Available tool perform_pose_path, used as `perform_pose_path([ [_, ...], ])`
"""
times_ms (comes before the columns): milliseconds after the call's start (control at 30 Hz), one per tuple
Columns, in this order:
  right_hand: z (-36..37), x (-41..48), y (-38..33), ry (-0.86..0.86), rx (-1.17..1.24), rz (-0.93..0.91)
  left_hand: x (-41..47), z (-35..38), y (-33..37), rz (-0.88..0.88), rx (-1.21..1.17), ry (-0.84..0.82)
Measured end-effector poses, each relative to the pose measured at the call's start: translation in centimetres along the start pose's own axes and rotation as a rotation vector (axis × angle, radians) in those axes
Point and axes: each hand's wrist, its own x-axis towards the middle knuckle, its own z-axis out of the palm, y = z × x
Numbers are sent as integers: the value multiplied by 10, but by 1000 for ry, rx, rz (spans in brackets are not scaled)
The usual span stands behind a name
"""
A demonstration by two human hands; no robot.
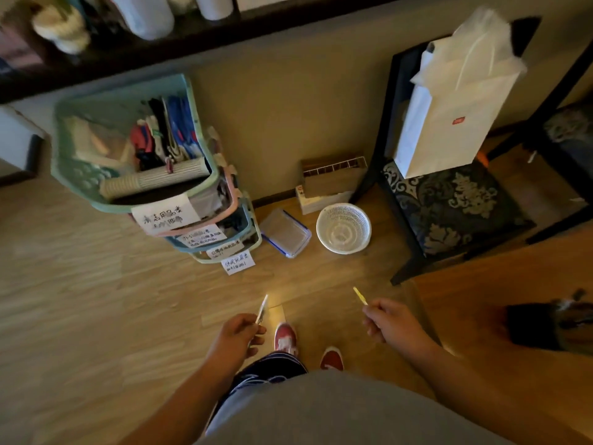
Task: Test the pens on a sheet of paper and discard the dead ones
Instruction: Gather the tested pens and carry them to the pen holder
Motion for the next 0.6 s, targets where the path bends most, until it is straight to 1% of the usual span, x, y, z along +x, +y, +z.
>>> perform_pose_path([
  [133,-4,37,-46,38,13,-15,46,2,43,-6,60,-32],
  [300,-21,63,-80,178,166,46,120,18,122,50,222,-174],
  [367,-30,62,-83,242,229,68,145,31,155,95,307,-253],
  [400,-36,62,-81,299,270,86,160,45,173,123,357,-319],
  [467,-41,57,-77,367,315,108,177,65,198,152,405,-401],
  [600,-50,29,-43,574,527,213,192,143,237,175,568,-648],
])
